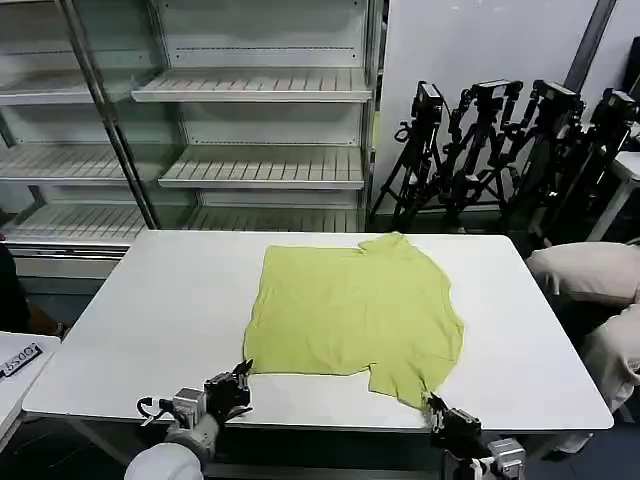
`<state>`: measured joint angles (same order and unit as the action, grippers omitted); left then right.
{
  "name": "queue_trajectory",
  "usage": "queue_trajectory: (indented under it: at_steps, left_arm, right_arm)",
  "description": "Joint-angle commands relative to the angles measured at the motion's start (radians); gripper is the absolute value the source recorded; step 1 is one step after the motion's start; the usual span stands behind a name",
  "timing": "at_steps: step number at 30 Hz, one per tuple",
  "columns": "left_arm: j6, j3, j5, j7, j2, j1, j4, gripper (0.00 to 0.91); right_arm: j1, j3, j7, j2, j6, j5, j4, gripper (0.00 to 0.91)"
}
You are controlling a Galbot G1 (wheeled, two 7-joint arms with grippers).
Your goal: Fold and organize the clothes.
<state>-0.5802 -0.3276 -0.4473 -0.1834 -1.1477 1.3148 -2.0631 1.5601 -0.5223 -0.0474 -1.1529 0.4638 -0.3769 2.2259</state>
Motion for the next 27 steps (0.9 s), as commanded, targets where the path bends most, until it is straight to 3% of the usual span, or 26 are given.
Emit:
queue_trajectory:
  at_steps: [1, 5, 13, 27]
  left_arm:
    - [0.003, -0.006, -0.005, 0.024, -0.014, -0.134, 0.017, 0.02]
    - [0.002, 0.013, -0.013, 0.008, -0.045, -0.253, 0.117, 0.02]
    - [0.004, 0.02, -0.061, -0.006, -0.087, -0.4, 0.3, 0.01]
    - [0.007, 0.034, -0.072, 0.02, -0.093, -0.438, 0.408, 0.02]
  right_arm:
    - [-0.073, -0.032, 0.006, 0.005, -0.003, -0.018, 0.025, 0.0]
    - [-0.302, 0.0, 0.015, 0.006, 0.021, -0.015, -0.147, 0.0]
    - [-0.546, 0.085, 0.016, -0.02, 0.034, -0.039, -0.393, 0.0]
    - [-0.643, 0.136, 0.04, -0.058, 0.006, 0.017, -0.539, 0.0]
